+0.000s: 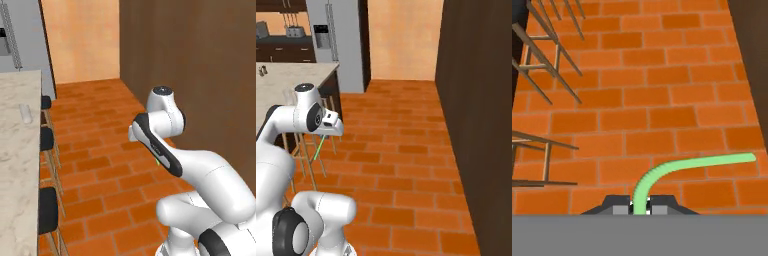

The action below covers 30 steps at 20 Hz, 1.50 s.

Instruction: Take a straw from the drawer in front and place it inside the glass cup on the dining counter.

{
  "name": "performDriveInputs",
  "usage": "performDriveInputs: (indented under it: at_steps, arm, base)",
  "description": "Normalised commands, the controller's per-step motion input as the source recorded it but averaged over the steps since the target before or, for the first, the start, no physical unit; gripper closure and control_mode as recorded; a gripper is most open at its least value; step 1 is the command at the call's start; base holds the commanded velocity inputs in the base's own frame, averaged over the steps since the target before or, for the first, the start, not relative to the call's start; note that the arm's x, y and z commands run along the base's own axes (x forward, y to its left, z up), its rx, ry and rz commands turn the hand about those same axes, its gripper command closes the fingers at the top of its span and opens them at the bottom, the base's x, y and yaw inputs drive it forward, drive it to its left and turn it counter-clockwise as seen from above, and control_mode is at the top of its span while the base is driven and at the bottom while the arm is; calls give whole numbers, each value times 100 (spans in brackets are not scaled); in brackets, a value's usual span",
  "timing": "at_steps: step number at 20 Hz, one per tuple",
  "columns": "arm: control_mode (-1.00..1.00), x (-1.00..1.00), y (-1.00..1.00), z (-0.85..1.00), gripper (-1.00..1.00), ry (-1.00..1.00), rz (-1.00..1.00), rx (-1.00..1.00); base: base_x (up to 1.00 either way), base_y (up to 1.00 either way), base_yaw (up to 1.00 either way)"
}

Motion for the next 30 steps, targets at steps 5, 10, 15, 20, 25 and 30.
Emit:
performDriveInputs:
  at_steps: [5,10,15,20,25,30]
  arm:
    - [100,0,0,0,100,0,0,0]
    - [100,0,0,0,100,0,0,0]
    - [100,0,0,0,100,0,0,0]
    - [100,0,0,0,100,0,0,0]
    - [100,0,0,0,100,0,0,0]
    - [100,0,0,0,100,0,0,0]
  base:
    - [96,-37,50]
    - [90,-41,50]
    - [81,-49,49]
    - [61,-59,48]
    - [48,-58,51]
    - [31,-54,54]
